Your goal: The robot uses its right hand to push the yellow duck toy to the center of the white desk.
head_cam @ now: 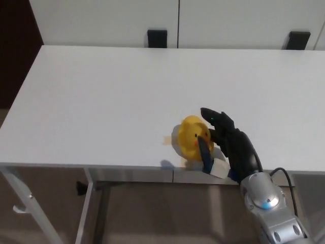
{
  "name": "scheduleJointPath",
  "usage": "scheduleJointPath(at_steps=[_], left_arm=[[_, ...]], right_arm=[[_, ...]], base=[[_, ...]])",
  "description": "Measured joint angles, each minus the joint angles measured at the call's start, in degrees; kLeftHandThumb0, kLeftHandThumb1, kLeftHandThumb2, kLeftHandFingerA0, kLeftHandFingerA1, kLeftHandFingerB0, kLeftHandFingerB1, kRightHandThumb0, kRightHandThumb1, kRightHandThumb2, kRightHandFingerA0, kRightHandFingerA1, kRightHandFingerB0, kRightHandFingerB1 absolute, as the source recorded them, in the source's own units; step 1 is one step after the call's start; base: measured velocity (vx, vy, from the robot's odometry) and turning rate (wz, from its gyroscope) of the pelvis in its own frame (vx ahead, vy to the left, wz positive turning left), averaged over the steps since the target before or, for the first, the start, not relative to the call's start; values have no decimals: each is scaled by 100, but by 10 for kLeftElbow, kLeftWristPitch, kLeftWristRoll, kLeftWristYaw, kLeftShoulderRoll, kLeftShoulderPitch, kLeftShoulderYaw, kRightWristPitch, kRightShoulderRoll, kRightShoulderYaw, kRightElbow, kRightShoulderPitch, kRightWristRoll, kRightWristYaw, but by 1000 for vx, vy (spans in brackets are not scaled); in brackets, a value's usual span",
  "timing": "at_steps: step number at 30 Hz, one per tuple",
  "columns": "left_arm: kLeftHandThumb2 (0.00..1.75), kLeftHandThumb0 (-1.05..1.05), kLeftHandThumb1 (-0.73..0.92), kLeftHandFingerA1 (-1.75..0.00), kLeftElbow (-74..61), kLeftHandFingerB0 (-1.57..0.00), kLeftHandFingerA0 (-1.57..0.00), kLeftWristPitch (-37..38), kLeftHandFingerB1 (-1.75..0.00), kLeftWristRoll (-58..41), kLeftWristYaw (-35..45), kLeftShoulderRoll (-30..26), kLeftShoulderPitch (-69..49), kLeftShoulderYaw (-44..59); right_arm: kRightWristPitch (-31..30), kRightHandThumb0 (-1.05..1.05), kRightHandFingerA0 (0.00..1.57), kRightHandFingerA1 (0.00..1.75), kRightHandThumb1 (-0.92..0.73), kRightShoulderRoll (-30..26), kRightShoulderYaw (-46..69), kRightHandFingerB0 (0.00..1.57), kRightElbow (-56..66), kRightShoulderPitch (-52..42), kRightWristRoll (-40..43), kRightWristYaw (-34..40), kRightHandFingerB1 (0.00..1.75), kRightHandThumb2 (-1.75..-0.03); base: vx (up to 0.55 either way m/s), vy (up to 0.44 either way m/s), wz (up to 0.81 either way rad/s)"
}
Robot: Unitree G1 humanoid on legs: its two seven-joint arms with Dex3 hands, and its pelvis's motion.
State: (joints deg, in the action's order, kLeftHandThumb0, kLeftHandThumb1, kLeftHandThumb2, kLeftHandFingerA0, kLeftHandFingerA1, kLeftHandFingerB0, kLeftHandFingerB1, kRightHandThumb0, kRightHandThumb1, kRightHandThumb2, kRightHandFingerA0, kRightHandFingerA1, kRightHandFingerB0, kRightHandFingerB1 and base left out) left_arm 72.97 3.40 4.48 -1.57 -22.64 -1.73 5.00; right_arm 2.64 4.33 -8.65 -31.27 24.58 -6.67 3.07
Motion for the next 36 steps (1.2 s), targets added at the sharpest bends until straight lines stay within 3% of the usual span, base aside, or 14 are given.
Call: scheduleJointPath(at_steps=[6, 7, 10, 13, 14, 17, 18, 20, 21, 25, 26, 31, 32, 36], left_arm=[[84, -13, 61, -81, 1, -85, -84, 0, -92, -1, 0, 0, -4, 1], [81, -12, 62, -82, 1, -86, -84, 0, -93, -1, 0, 0, -4, 1], [85, -12, 61, -83, 2, -87, -85, 0, -95, -1, 0, -1, -5, 1], [85, -12, 61, -83, 1, -87, -85, 0, -95, -1, 1, -1, -6, 2], [89, -12, 58, -85, 1, -91, -85, 0, -99, -1, 1, -1, -8, 2], [89, -12, 58, -85, 1, -91, -85, 0, -99, -1, 1, -1, -9, 2], [87, -12, 61, -84, 1, -90, -87, 0, -97, -1, 1, -1, -9, 2], [87, -12, 61, -84, 0, -90, -87, 0, -97, -2, 1, -1, -9, 3], [89, -11, 61, -84, 0, -90, -84, 0, -97, -2, 1, -1, -9, 3], [87, -12, 61, -84, -1, -92, -86, 0, -98, -2, 1, -1, -10, 5], [87, -12, 61, -86, -1, -90, -86, 0, -97, -2, 1, -1, -10, 5], [80, -15, 63, -86, -1, -89, -87, 0, -98, -2, 1, -1, -10, 5], [90, -9, 58, -85, -1, -88, -87, 0, -96, -2, 1, -1, -10, 5], [95, -7, 57, -83, -1, -89, -85, 0, -97, -2, 1, -1, -7, 5]], right_arm=[[-12, -105, 0, 0, -92, -20, 4, 0, 75, -23, -12, 3, 0, -75], [-12, -105, 0, 5, -81, -20, 4, 0, 75, -23, -12, 3, 0, -111], [-17, -105, 0, 3, -82, -31, 10, 0, 104, -26, -20, 10, 0, -113], [-22, -105, 0, 3, -82, -45, 24, 0, 161, -42, -26, 17, 0, -113], [-23, -105, 0, 0, -92, -49, 30, 0, 183, -47, -27, 19, 0, -73], [-25, -105, 0, 0, -92, -57, 42, 0, 243, -63, -26, 18, 0, -73], [-25, -99, 0, 0, -92, -59, 46, 0, 258, -67, -24, 17, 0, -85], [-24, -99, 0, 0, -92, -66, 59, 0, 302, -80, -16, 11, 0, -85], [-24, -103, 0, 1, -79, -66, 59, 0, 302, -80, -16, 11, 0, -109], [-26, -105, 0, 0, -78, -97, 120, 0, 396, -113, 19, -12, 2, -107], [-26, -104, 0, 0, -92, -115, 149, 0, 417, -124, 31, -19, 0, -76], [-25, -105, 0, 0, -89, -169, 245, 0, 444, -171, 64, -41, 5, -79], [-25, -105, 0, 42, -78, -183, 271, 0, 446, -188, 72, -47, 27, -119], [-27, -96, 0, 49, -77, -216, 361, 0, 451, -246, 99, -63, 36, -118]], base=[[0, 0, 0], [0, 0, 0], [0, 0, 0], [0, 0, 0], [0, 0, 0], [0, 0, 0], [0, 0, 0], [0, 0, 0], [0, 0, 0], [0, 0, 0], [0, 0, 0], [0, 0, 0], [0, 0, 0], [0, 0, 0]])
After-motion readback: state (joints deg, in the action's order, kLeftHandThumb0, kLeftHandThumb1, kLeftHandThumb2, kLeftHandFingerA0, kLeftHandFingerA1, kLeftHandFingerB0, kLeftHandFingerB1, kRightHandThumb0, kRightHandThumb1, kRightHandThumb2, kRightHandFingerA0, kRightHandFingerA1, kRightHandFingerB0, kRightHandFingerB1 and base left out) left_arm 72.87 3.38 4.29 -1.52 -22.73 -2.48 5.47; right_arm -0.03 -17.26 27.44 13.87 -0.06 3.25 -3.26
